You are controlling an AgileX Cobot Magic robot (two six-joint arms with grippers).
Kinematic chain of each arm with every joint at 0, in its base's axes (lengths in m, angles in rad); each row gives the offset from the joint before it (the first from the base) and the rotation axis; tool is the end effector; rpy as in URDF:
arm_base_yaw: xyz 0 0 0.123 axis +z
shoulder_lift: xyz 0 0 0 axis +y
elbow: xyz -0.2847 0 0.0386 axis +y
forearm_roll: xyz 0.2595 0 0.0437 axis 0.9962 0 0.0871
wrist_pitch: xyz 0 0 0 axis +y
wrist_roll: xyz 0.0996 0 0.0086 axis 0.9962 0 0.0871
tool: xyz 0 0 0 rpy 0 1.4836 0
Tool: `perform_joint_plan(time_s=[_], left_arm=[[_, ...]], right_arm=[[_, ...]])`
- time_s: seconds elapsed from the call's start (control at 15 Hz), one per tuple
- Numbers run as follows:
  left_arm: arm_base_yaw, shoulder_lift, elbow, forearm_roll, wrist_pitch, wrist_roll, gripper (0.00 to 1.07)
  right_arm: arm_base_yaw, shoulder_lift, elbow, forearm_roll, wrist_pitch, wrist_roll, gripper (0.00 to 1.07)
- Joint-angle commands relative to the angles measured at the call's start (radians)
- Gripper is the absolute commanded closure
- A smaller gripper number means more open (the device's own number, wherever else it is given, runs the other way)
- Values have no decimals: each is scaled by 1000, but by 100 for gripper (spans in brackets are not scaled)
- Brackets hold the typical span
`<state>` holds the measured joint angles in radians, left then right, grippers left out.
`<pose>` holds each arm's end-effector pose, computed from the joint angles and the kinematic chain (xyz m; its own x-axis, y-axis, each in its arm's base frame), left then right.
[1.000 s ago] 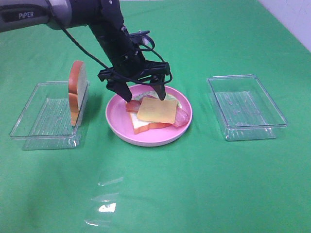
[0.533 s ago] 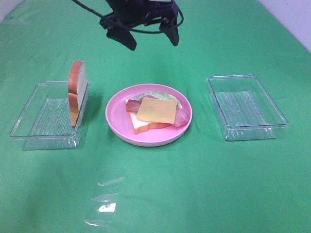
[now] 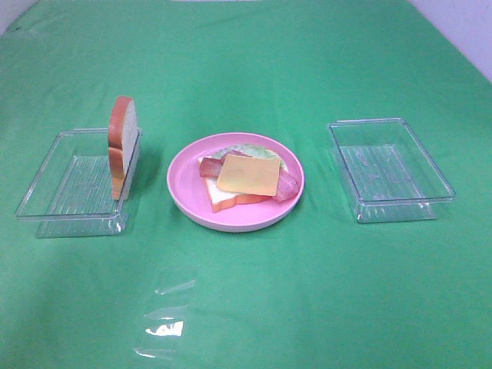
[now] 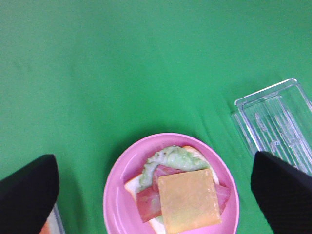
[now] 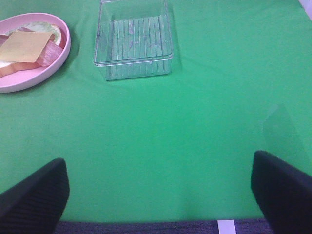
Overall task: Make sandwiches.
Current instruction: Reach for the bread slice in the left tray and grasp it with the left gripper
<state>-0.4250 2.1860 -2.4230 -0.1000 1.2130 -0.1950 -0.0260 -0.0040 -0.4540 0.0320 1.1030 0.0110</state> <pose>0.4522 -0.2149 0.3594 -0.7936 0.1099 -0.5984 0.2910 0.9323 -0.2147 0.0134 0.0025 0.2614 -0.5288 0.0392 -0.8479 0.0152 0.9992 0.0367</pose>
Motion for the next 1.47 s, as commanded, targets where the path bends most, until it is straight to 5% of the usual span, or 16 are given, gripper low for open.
perform_joint_plan(time_s=[0.07,0.47,0.8,1.13,1.47], left_arm=[[36,-61,111,7,108,-9,6],[88,-98,445,36,107,-21,6],[95,-44,489,91,106,-63,6],[95,52,489,111,49,-173,6],[95,83,489,130,-19,-181,8]], right_arm=[[-1,-28,2,-1,-4,-1,9],[-1,-28,2,-1,-4,-1,9],[-1,-28,2,-1,-4,-1,9],[-1,-28,2,-1,-4,-1,9],[-1,-28,2,-1,-4,-1,9]])
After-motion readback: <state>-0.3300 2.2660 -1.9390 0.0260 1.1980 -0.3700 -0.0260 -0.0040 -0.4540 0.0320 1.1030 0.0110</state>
